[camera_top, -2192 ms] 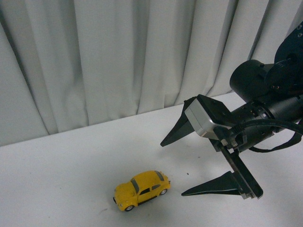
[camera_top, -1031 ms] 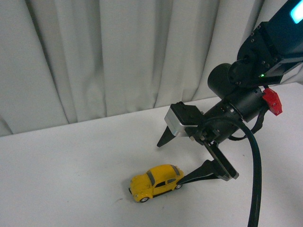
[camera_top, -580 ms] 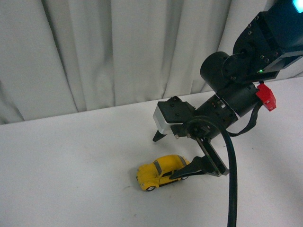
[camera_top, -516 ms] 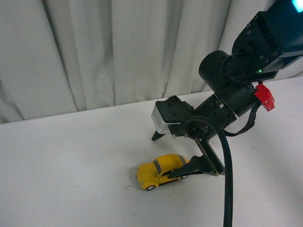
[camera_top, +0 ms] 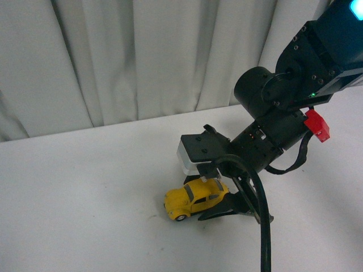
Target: Wind up and store yellow beetle toy
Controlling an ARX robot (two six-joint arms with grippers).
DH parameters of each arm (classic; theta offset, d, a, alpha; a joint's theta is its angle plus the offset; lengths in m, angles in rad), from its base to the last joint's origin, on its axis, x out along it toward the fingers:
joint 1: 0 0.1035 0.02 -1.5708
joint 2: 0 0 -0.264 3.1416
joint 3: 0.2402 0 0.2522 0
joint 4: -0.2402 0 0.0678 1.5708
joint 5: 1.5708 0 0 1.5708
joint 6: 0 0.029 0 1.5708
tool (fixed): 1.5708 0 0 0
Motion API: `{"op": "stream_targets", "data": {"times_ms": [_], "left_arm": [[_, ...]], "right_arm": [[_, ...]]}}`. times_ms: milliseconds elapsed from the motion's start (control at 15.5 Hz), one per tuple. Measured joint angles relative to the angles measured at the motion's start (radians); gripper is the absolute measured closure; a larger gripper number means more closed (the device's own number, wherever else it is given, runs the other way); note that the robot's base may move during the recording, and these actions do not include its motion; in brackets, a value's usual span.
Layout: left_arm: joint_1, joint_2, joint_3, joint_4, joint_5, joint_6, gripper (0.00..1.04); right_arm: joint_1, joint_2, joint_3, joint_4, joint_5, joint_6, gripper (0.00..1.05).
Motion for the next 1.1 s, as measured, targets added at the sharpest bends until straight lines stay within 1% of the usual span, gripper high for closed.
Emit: {"op": "stream_targets", "data": {"times_ms": [64, 129, 193, 580, 1096], "left_arm": [[0.000, 0.000, 0.000, 0.000, 0.000, 0.000, 0.07], [0.000, 0.000, 0.000, 0.000, 0.000, 0.000, 0.07], [0.000, 0.000, 0.000, 0.000, 0.000, 0.000, 0.07], [0.000, 0.000, 0.000, 0.000, 0.000, 0.000, 0.07], [0.000, 0.000, 0.000, 0.000, 0.000, 0.000, 0.07]], "right_arm": [[0.001, 0.000, 0.000, 0.000, 0.008, 0.000, 0.50], [0.001, -0.001, 0.000, -0.001, 0.008, 0.000, 0.60], [0.001, -0.001, 0.001, -0.004, 0.008, 0.000, 0.62], [-0.001, 0.011, 0.046, -0.042, 0.046, 0.022, 0.62], [0.006, 0.020, 0.039, 0.014, 0.033, 0.045, 0.62]]}}
